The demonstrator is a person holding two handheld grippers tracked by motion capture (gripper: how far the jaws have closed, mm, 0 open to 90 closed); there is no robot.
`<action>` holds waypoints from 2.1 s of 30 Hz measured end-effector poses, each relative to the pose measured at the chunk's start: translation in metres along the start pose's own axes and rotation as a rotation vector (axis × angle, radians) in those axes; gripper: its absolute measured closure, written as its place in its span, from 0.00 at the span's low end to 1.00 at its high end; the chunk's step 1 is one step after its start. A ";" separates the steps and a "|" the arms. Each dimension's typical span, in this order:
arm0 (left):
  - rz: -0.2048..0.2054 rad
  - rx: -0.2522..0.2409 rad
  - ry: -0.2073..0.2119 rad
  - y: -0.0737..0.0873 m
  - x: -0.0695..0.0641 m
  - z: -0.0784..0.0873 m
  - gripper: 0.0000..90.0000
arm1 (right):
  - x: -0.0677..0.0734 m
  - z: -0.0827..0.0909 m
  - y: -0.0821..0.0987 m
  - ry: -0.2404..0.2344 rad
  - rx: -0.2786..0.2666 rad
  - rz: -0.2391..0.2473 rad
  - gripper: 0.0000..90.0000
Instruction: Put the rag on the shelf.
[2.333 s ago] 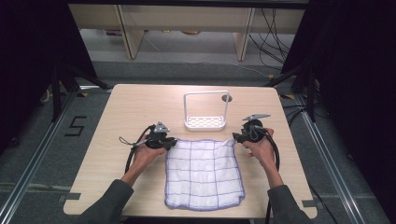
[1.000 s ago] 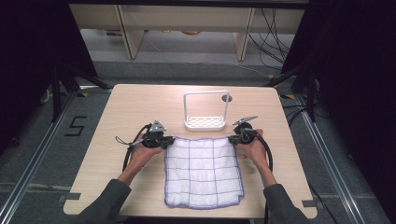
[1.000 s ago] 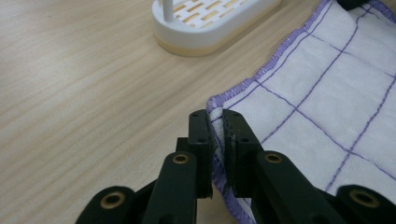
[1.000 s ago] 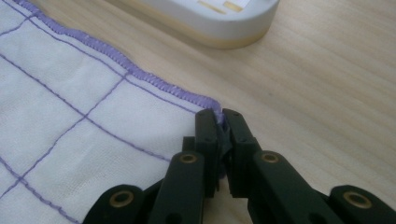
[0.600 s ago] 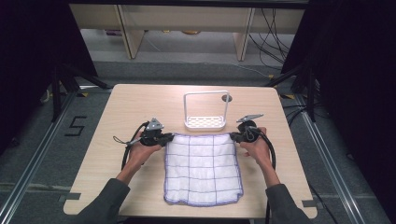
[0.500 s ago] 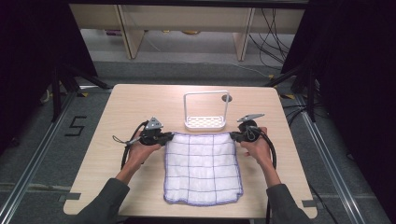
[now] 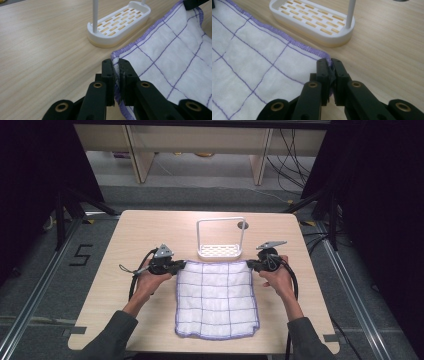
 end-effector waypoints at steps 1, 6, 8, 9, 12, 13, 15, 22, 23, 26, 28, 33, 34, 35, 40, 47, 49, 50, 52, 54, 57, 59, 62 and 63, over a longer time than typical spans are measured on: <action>0.017 -0.017 0.003 -0.002 -0.002 0.001 0.93 | 0.001 0.001 -0.003 -0.007 -0.035 -0.008 0.96; -0.006 -0.064 0.010 -0.016 -0.007 0.014 0.93 | 0.011 0.022 -0.007 -0.021 -0.044 -0.015 0.96; -0.008 -0.098 0.005 -0.024 -0.009 0.021 0.94 | 0.012 0.032 -0.011 -0.018 -0.069 0.027 0.96; -0.021 -0.115 0.001 -0.029 -0.010 0.026 0.94 | 0.012 0.036 -0.013 -0.015 -0.073 0.050 0.96; -0.045 -0.130 0.022 -0.033 -0.016 0.034 0.94 | 0.020 0.053 -0.016 -0.012 -0.101 0.064 0.96; -0.059 -0.126 0.025 -0.031 -0.018 0.037 0.94 | 0.023 0.057 -0.016 -0.012 -0.111 0.059 0.96; -0.087 -0.117 0.033 -0.026 -0.023 0.043 0.94 | 0.032 0.064 -0.012 -0.024 -0.107 0.069 0.96; -0.136 -0.096 0.074 -0.001 -0.040 0.061 0.94 | 0.056 0.079 0.009 -0.045 -0.106 0.131 0.96; -0.147 -0.090 0.075 0.003 -0.043 0.062 0.94 | 0.059 0.080 0.012 -0.047 -0.109 0.145 0.96; -0.173 -0.073 0.099 0.017 -0.053 0.068 0.94 | 0.069 0.082 0.025 -0.068 -0.091 0.160 0.96; -0.198 -0.059 0.120 0.029 -0.061 0.073 0.93 | 0.076 0.084 0.034 -0.090 -0.083 0.170 0.96; -0.217 -0.023 0.155 0.056 -0.077 0.081 0.93 | 0.088 0.089 0.057 -0.099 -0.065 0.170 0.96; -0.230 -0.006 0.159 0.062 -0.080 0.081 0.93 | 0.092 0.090 0.061 -0.106 -0.060 0.167 0.96; -0.230 0.013 0.164 0.070 -0.083 0.081 0.93 | 0.096 0.089 0.066 -0.112 -0.053 0.167 0.96; -0.258 0.049 0.180 0.087 -0.092 0.082 0.92 | 0.106 0.086 0.087 -0.126 -0.011 0.196 0.95; -0.259 0.073 0.181 0.100 -0.099 0.089 0.90 | 0.115 0.086 0.100 -0.148 0.007 0.195 0.94; -0.256 0.084 0.194 0.105 -0.101 0.091 0.88 | 0.118 0.087 0.104 -0.158 0.016 0.192 0.91; -0.240 0.076 0.198 0.107 -0.104 0.092 0.87 | 0.120 0.087 0.107 -0.162 0.017 0.184 0.87; -0.219 0.079 0.223 0.111 -0.110 0.095 0.80 | 0.125 0.088 0.110 -0.193 0.008 0.172 0.74; -0.170 0.082 0.233 0.110 -0.114 0.101 0.64 | 0.126 0.093 0.110 -0.182 -0.013 0.117 0.60; -0.124 -0.011 0.247 0.090 -0.113 0.114 0.55 | 0.125 0.102 0.104 -0.184 -0.072 0.077 0.48; -0.065 -0.051 0.222 0.075 -0.102 0.116 0.53 | 0.118 0.108 0.094 -0.171 -0.130 0.057 0.46; -0.054 -0.030 0.153 0.061 -0.081 0.107 0.52 | 0.099 0.102 0.084 -0.076 -0.103 -0.017 0.45; -0.049 -0.014 0.141 0.058 -0.075 0.101 0.52 | 0.094 0.097 0.082 -0.066 -0.102 -0.019 0.45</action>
Point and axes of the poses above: each handheld gripper's, and its own axes: z roughly backward along the jaws, y roughly out of its underside, x roughly to its left, the point moved 9 cm from there along -z, roughly forward along the jaws, and after that the axes turned 5 degrees about z, right-handed, at the moved point
